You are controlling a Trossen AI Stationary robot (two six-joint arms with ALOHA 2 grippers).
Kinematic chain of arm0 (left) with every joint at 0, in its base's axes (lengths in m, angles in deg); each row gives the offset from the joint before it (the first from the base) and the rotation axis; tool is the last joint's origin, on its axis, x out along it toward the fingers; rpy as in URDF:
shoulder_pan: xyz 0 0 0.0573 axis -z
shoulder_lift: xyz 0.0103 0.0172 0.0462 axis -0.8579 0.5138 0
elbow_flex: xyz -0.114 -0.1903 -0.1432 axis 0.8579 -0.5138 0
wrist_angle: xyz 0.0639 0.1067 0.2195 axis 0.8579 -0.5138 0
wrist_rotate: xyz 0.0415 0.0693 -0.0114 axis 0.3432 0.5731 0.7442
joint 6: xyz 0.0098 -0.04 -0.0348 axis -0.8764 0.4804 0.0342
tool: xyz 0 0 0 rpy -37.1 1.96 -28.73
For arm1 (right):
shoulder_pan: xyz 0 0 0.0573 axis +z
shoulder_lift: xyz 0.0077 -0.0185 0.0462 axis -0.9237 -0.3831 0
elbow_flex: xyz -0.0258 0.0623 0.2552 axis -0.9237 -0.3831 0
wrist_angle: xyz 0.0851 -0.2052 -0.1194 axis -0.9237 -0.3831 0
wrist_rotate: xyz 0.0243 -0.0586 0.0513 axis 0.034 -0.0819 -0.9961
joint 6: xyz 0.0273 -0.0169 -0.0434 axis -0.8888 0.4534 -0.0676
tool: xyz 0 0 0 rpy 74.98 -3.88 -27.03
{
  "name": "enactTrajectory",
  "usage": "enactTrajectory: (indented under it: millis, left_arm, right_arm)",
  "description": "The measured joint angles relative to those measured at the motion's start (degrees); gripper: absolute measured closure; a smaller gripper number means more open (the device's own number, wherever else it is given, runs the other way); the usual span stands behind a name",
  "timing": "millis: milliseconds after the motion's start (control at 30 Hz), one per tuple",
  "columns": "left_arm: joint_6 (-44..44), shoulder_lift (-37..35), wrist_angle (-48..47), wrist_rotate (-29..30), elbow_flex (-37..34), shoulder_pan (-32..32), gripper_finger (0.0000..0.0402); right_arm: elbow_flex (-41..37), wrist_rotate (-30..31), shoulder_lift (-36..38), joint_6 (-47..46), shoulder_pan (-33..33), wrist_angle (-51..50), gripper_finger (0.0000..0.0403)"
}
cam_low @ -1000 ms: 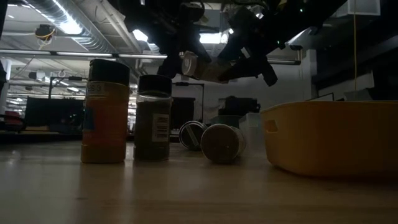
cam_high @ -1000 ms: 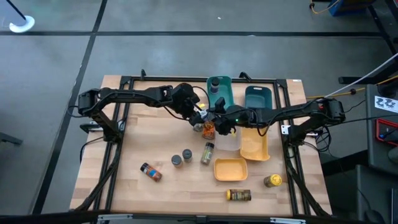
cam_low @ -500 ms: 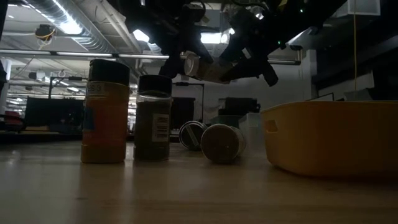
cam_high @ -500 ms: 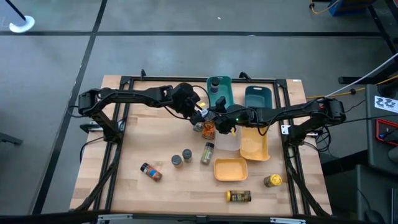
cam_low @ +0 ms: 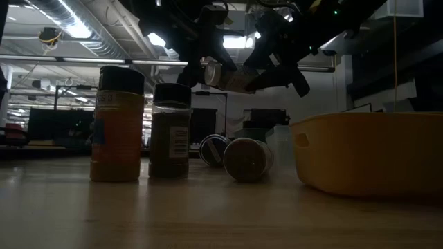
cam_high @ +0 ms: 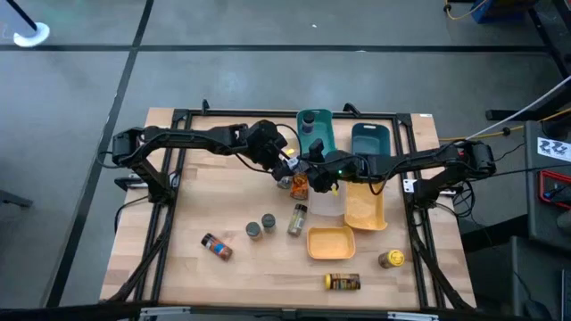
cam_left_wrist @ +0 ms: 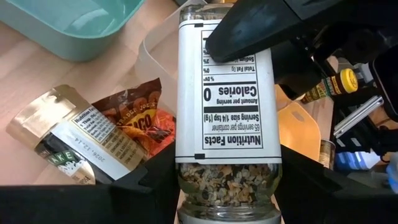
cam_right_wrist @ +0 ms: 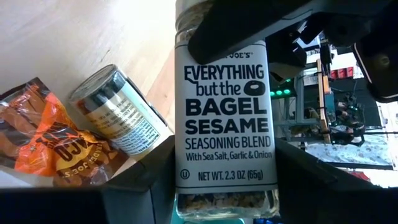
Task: Sort spices by type
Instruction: Put the white seasoning into the blue bin
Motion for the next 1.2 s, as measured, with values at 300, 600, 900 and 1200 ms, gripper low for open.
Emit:
enactTrajectory:
  millis: [300,600,900,1200]
  left_arm:
    - [2.43,-0.04,0.43,5.33,0.02,0.11,0.0205]
    - [-0.40,0.38,0.33,5.76,0.02,1.63,0.0205]
    - [-0.77,5.35,5.81,7.45,0.09,2.44,0.0204]
    - [4.45,5.31,7.43,5.46,0.07,0.23,0.0205]
  right_arm:
    - [-0.02,1.70,-0.11,-0.09,-0.07,0.02,0.0199]
    - [-0.05,1.16,-0.09,0.67,0.02,-0.26,0.0200]
    - [-0.48,3.78,-0.20,1.13,-0.02,-3.63,0.0200]
    - [-0.13,5.67,-0.04,-0.31,-0.07,-5.07,0.0200]
